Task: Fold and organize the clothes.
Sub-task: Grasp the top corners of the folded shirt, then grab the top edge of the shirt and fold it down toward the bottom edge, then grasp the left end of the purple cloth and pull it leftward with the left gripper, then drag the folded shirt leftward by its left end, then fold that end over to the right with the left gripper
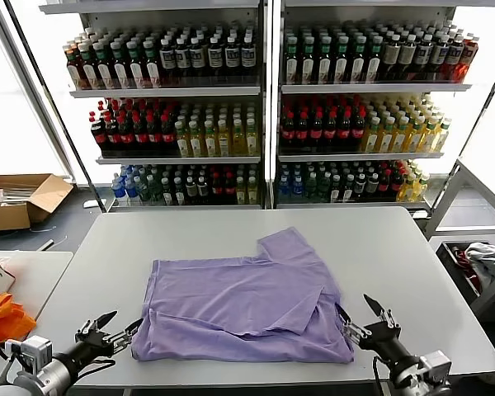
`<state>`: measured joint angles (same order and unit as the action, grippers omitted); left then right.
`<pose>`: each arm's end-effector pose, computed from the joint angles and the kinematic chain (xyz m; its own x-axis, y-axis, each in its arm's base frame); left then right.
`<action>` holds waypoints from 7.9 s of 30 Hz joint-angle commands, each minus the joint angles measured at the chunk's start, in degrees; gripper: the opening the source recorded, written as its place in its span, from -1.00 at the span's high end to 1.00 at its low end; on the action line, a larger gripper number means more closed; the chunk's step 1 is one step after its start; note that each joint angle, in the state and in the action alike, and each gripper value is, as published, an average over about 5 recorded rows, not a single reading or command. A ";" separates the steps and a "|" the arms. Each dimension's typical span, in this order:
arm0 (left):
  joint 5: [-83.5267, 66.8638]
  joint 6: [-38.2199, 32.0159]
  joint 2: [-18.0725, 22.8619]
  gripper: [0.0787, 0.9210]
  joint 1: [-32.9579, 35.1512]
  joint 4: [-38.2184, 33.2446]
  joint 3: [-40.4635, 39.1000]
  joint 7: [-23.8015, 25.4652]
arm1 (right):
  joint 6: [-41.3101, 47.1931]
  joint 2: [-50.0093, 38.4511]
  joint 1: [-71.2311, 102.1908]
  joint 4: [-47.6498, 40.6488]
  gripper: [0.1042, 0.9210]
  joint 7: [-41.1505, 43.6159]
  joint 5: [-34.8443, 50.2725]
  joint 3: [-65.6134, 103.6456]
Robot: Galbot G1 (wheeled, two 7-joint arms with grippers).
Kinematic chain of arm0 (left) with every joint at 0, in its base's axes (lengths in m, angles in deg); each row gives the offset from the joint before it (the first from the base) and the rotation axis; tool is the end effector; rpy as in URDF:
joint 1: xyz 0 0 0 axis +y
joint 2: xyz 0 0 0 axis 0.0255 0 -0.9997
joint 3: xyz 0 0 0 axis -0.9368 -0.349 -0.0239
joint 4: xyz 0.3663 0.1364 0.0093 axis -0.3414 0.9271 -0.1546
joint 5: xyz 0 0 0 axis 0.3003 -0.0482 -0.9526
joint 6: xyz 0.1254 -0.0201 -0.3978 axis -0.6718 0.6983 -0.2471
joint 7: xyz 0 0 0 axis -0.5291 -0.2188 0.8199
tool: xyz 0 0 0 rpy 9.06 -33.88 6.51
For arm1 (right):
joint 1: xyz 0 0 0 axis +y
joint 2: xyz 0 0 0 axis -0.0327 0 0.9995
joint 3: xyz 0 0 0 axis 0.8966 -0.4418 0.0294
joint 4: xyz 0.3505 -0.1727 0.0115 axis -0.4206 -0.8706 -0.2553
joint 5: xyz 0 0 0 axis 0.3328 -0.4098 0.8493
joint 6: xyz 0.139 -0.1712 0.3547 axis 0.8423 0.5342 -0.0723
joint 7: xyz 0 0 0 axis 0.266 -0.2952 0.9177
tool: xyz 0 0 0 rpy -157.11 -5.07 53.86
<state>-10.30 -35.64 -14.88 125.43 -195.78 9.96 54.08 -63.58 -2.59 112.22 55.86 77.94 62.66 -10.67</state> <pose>0.2384 0.1992 -0.2618 -0.7997 0.2692 0.5366 0.2844 0.9571 -0.0564 0.2922 -0.1205 -0.2941 -0.9089 -0.3361 0.2470 -0.3448 0.9387 0.0085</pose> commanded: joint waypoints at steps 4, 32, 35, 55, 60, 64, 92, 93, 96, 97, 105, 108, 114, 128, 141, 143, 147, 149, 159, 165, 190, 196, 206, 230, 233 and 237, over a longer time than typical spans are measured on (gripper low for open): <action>-5.91 -1.95 -13.18 -0.74 -25.30 21.32 -16.85 3.43 | 2.90 -0.95 -35.81 -29.98 -0.76 11.47 -2.69 -14.36; -6.42 -2.27 -6.87 -0.77 -56.32 48.34 -42.27 3.26 | 5.67 12.18 -57.45 -62.62 -0.76 8.52 -4.54 -28.05; -6.59 -2.16 -7.23 -0.77 -55.48 47.38 -42.20 3.26 | 5.82 12.66 -57.22 -62.73 -0.73 7.23 -5.01 -28.34; -6.37 -1.59 -9.54 0.04 -48.30 38.50 -42.80 4.67 | 8.03 11.71 -53.05 -57.82 0.58 3.31 -1.57 -28.39; -5.78 -1.89 -8.68 0.39 -48.42 37.90 -41.29 4.43 | 8.33 11.53 -50.77 -50.43 0.92 2.62 2.01 -25.14; -5.82 -2.20 -8.51 0.66 -47.61 35.87 -39.34 3.96 | 9.55 9.80 -47.17 -41.01 1.00 0.80 6.79 -23.03; -3.00 0.37 -18.75 0.97 -11.74 -0.05 -16.03 -4.13 | 11.23 -2.85 -4.62 5.17 1.00 -4.81 15.60 -2.74; -2.79 0.37 -18.62 0.97 -10.38 -0.57 -15.58 -4.12 | 11.09 -2.83 -2.70 6.14 1.00 -4.65 15.42 -1.88; -2.28 0.36 -17.92 0.97 -6.16 -1.81 -14.63 -4.32 | 10.70 -2.48 3.46 8.94 1.00 -4.17 14.09 0.17; -1.61 0.36 -17.45 0.97 -4.69 -2.25 -14.48 -4.28 | 10.54 -2.24 5.35 9.61 1.00 -3.98 13.09 0.51; 2.36 -0.18 -12.56 0.97 1.50 -2.30 -13.48 -3.39 | 9.61 0.05 13.34 9.38 1.00 -4.01 5.91 0.50; 3.13 -0.27 -11.99 0.97 1.67 -1.97 -13.25 -3.46 | 9.19 0.54 13.87 9.16 1.00 -5.83 4.90 -0.18; 3.49 -0.24 -11.12 0.96 0.54 -2.53 -12.38 -4.04 | 7.73 1.67 12.06 10.49 0.93 -9.44 4.92 -1.35; -5.73 -3.98 -4.57 0.08 -1.31 -10.24 -7.42 -19.82 | -9.61 5.23 7.73 11.52 -0.03 -2.98 -2.15 5.36; 10.39 -11.07 13.76 -0.73 3.50 -4.80 -21.45 -36.56 | -11.24 9.63 13.71 14.79 -0.75 -2.98 -8.62 7.03; 10.72 -10.42 14.44 -0.76 2.73 -3.41 -21.90 -38.64 | -11.46 9.86 14.13 14.59 -0.76 -2.95 -8.74 7.13; 10.45 -9.19 14.82 -0.77 1.46 -1.61 -22.35 -41.41 | -11.84 10.16 14.84 14.73 -0.76 -2.75 -8.67 7.41; 10.22 -8.75 14.81 -0.77 1.10 -0.95 -22.76 -41.77 | -11.98 10.24 14.94 14.74 -0.76 -2.69 -8.64 7.53; 7.16 -8.39 14.73 -0.66 -0.11 1.59 -23.98 -40.04 | -12.32 10.58 15.50 14.79 -0.76 -2.30 -8.26 8.08; 4.24 -7.44 14.24 -0.26 0.43 0.58 -24.29 -38.94 | -12.24 10.11 16.06 14.48 -0.76 -2.16 -7.95 8.77; -7.49 -9.98 -8.84 0.93 -10.45 12.72 7.22 -21.25 | -11.85 11.04 17.72 15.23 -0.76 -1.49 -8.29 9.19; -10.98 -8.72 -14.29 0.93 -10.17 11.66 14.48 -18.26 | -11.10 12.55 18.37 16.15 -0.76 -1.87 -8.58 9.08; -1.05 -7.46 -5.26 0.93 -11.31 -7.86 -9.60 -21.48 | -11.28 14.39 20.39 17.64 -0.76 -1.47 -10.32 8.59; 12.68 -8.19 7.79 0.93 -23.20 9.60 -37.27 -21.04 | -11.73 17.91 23.51 21.23 -0.76 -0.02 -12.04 10.48; 12.43 -8.67 7.90 0.83 -22.63 8.69 -36.94 -21.35 | -11.64 17.93 23.29 21.10 -0.76 -0.07 -12.07 10.42; 8.63 -8.90 7.18 0.55 -21.69 4.45 -33.66 -21.72 | -11.48 17.85 22.96 20.96 -0.76 -0.24 -12.08 10.21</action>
<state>-0.26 -43.88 -9.33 104.84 -189.67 -22.83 32.45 -75.13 14.89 135.04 76.64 77.61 50.66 -0.46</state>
